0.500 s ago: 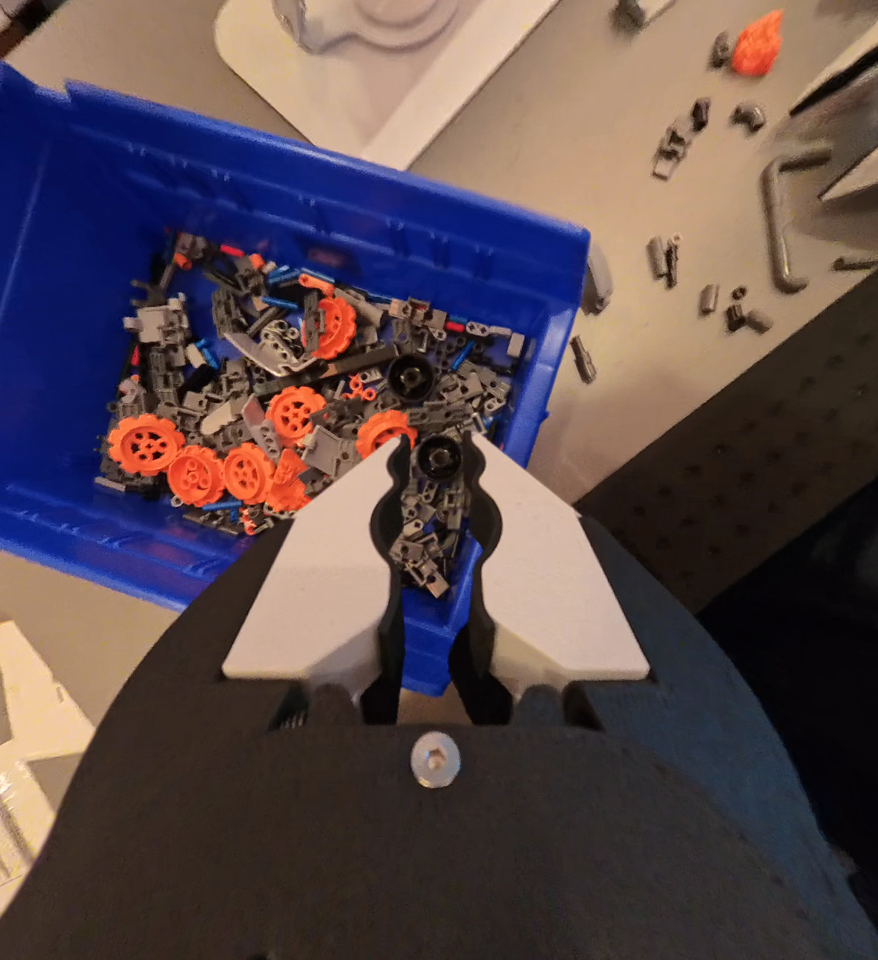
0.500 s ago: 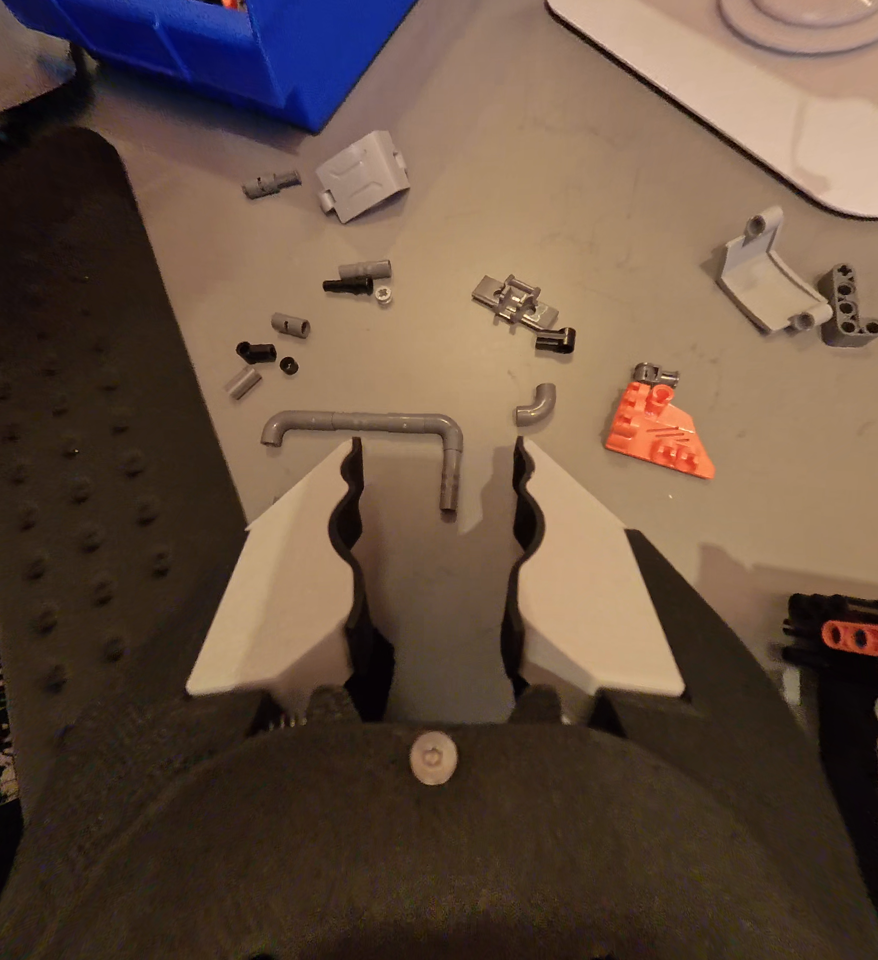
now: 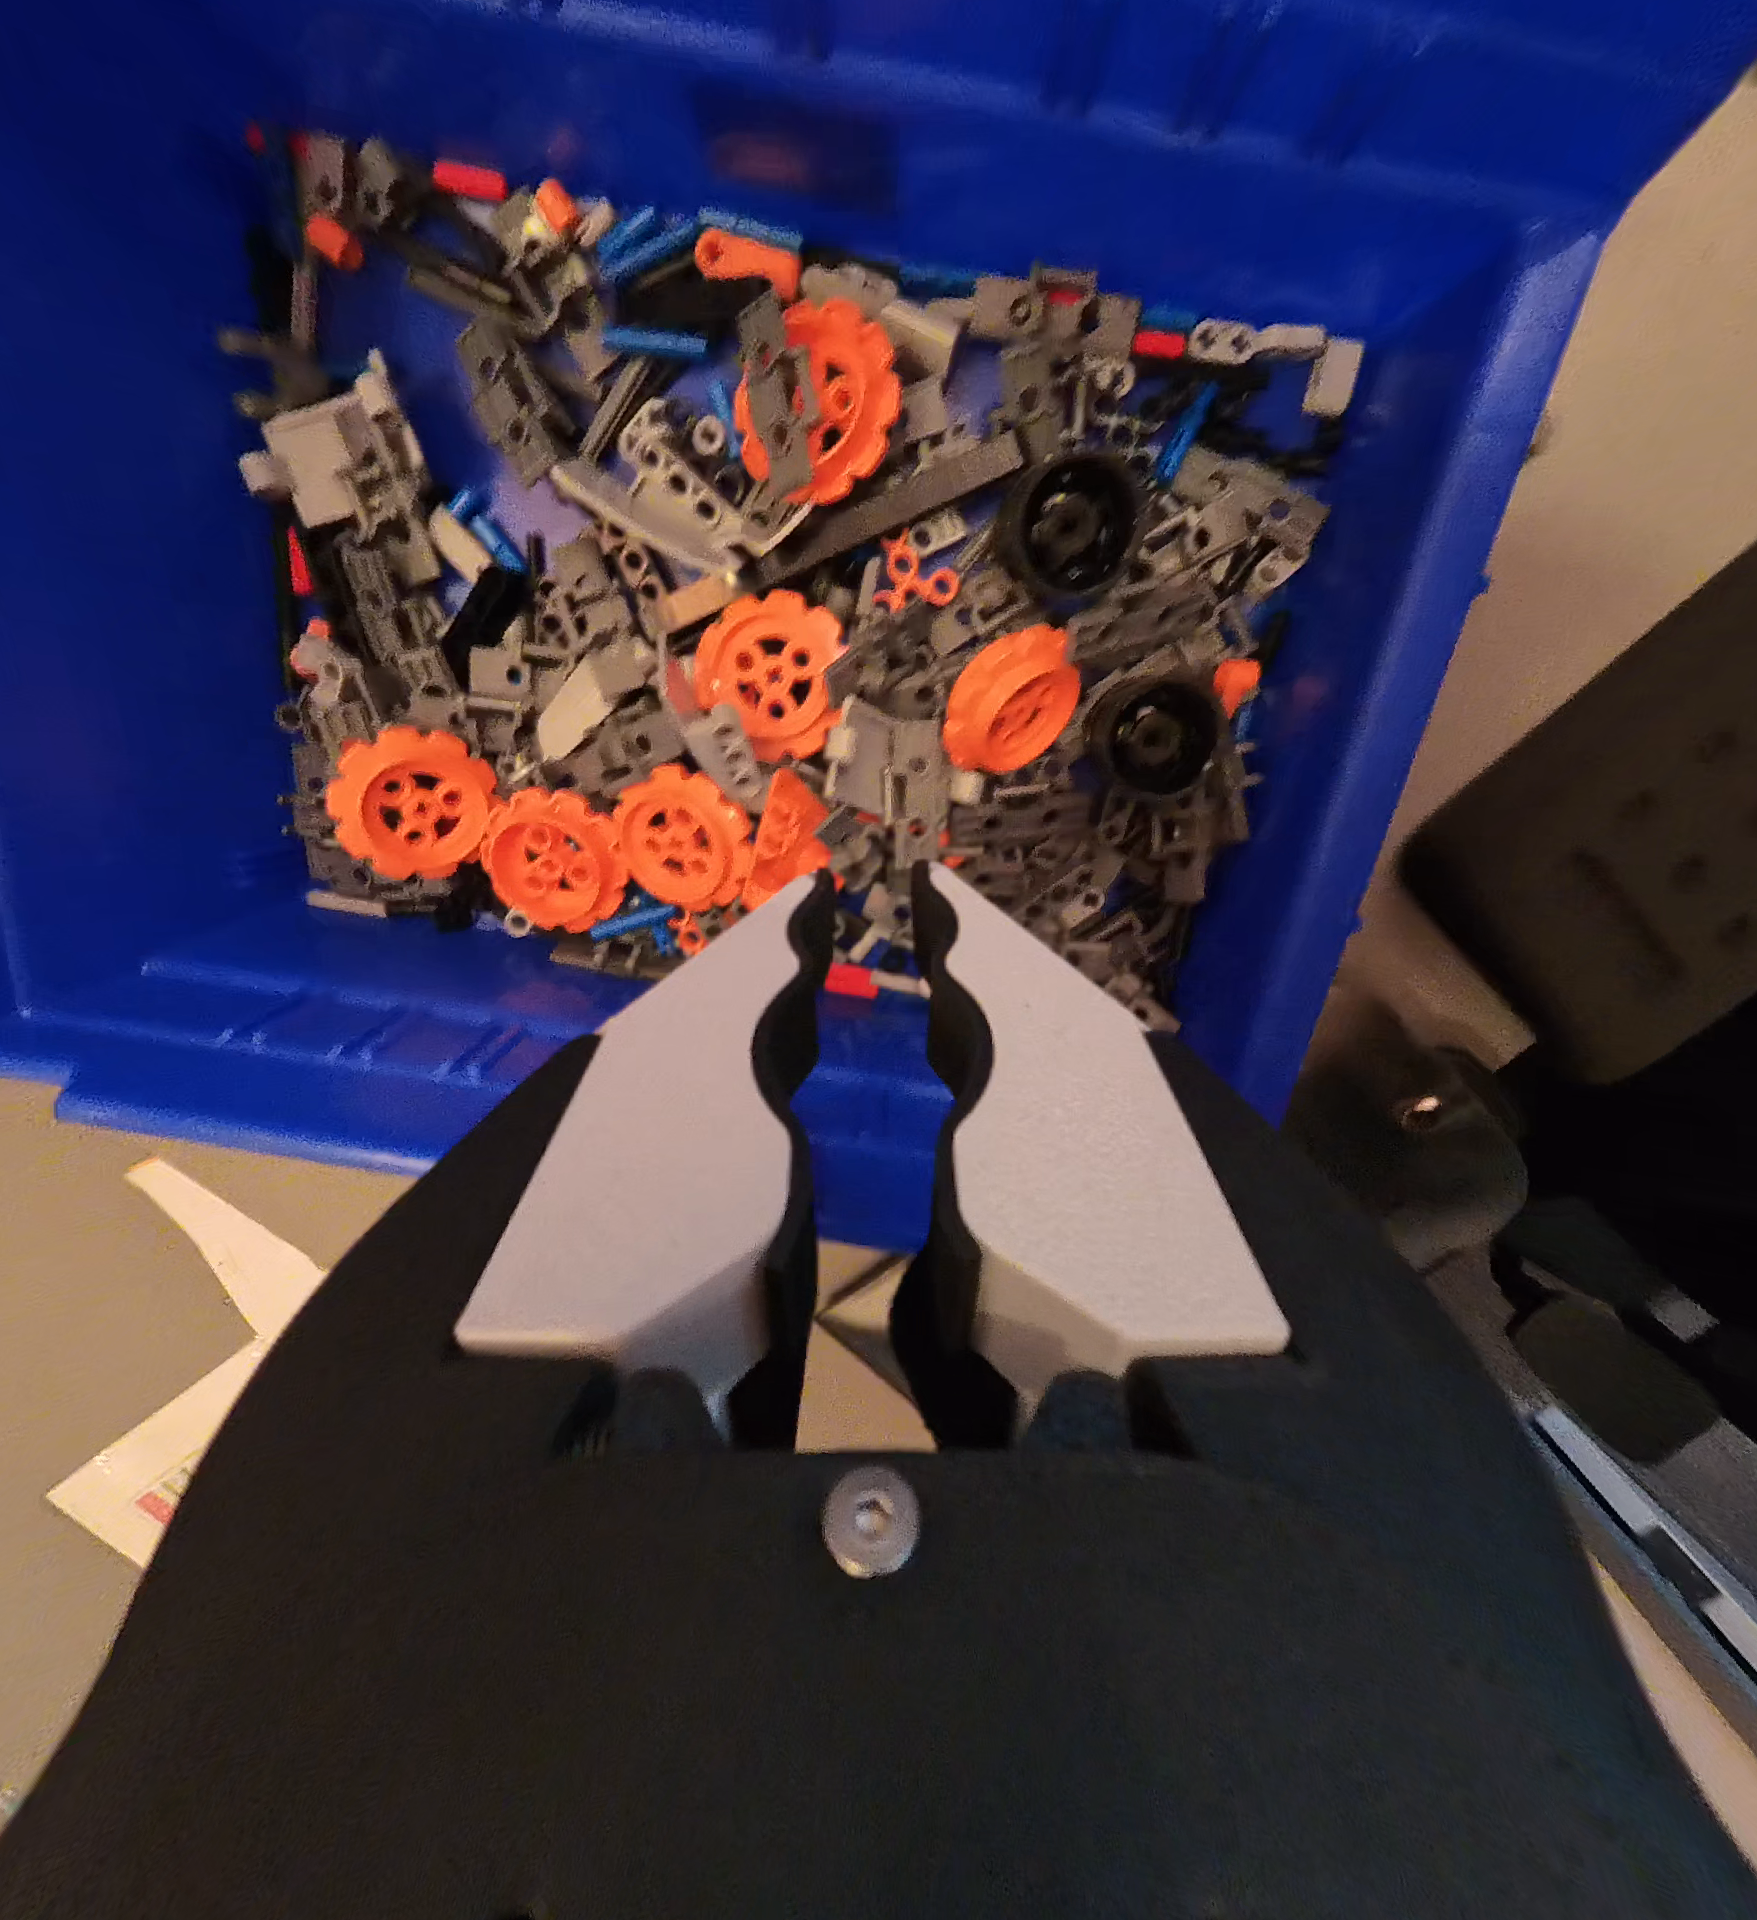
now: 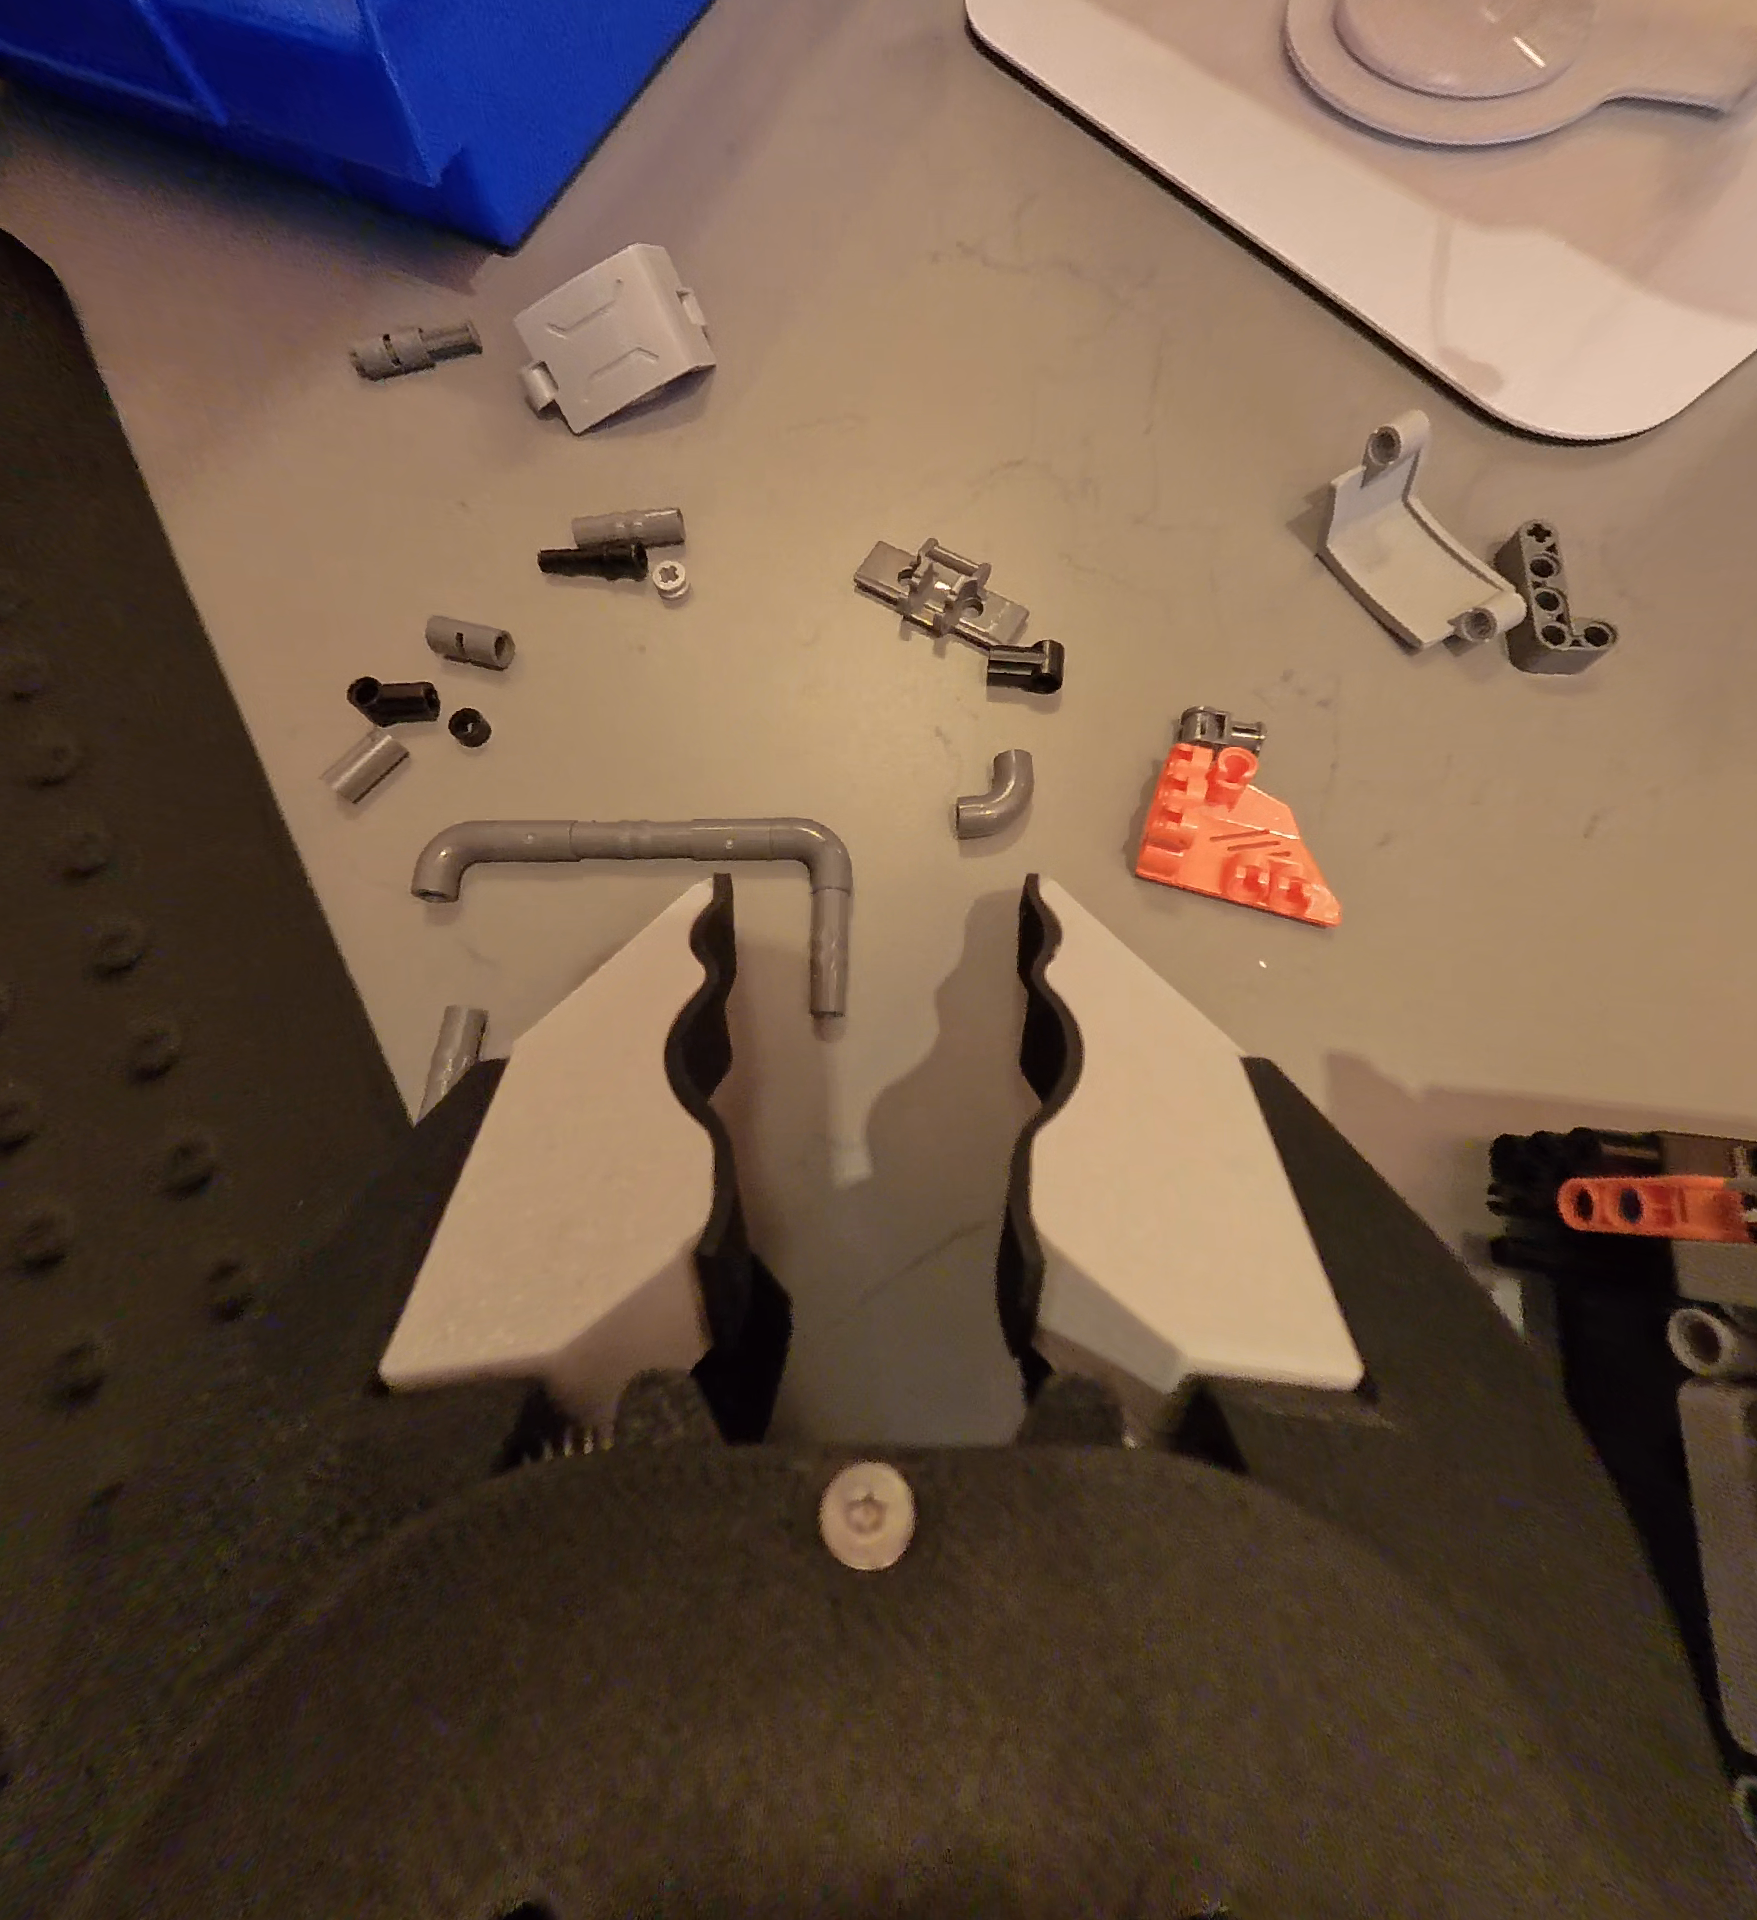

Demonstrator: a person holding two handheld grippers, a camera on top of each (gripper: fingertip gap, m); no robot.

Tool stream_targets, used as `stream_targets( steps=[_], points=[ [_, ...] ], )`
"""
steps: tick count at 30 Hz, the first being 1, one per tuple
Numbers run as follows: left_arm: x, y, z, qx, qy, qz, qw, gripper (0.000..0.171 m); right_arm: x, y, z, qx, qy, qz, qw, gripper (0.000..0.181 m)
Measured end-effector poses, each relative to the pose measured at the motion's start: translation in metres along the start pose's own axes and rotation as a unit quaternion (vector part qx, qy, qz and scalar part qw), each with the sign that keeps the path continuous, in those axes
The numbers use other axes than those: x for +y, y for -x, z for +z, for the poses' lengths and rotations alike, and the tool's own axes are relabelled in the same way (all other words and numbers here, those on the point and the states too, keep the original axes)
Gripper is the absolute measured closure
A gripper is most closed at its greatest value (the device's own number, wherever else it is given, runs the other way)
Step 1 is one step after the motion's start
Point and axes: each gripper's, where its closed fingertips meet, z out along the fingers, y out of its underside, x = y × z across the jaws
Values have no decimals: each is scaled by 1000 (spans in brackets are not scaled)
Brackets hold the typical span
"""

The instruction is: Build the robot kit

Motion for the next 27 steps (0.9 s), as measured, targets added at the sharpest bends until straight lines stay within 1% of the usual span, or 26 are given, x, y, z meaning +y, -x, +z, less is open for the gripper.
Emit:
stream_targets(
  steps=[2, 4, 5, 7, 9, 11, 13, 15, 17, 19, 22, 25, 26, 27],
  points=[
    [8, 2, 1, 33, 20, -9, 999, 153, 1, 0, 1, 2, 3, -5, 1000, 131],
    [18, 3, 8, 42, 59, 11, 997, 149, 2, 0, 2, 2, 7, -4, 1000, 131],
    [21, 2, 13, 51, 75, 16, 996, 150, 2, 0, 2, 1, 8, -3, 1000, 131],
    [28, 6, 20, 45, 111, 36, 992, 152, 3, 0, 2, 1, 11, -3, 1000, 131],
    [27, 1, 25, 71, 130, 41, 988, 155, 3, 0, 3, 3, 13, -8, 1000, 131],
    [34, 2, 30, 73, 178, 61, 979, 157, 3, 0, 3, 5, 13, -9, 1000, 131],
    [37, -1, 35, 84, 209, 78, 971, 156, 3, 0, 3, 4, 12, -9, 1000, 131],
    [48, -5, 38, 99, 258, 91, 957, 154, 3, 1, 2, 4, 11, -10, 1000, 131],
    [54, -4, 44, 100, 286, 103, 947, 154, 2, 1, 2, 4, 7, -11, 1000, 131],
    [57, 0, 50, 89, 308, 121, 940, 152, 1, 0, 1, 5, 3, -10, 1000, 131],
    [64, 3, 56, 78, 344, 138, 925, 154, -1, 0, -1, 6, -5, -8, 1000, 131],
    [64, 5, 61, 78, 352, 139, 922, 154, -2, 0, -2, 6, -11, -9, 1000, 131],
    [62, 6, 62, 79, 347, 144, 923, 153, -2, 0, -2, 5, -12, -8, 1000, 131],
    [56, 9, 63, 73, 330, 147, 930, 154, -3, 0, -3, 5, -13, -8, 1000, 130]
  ],
)
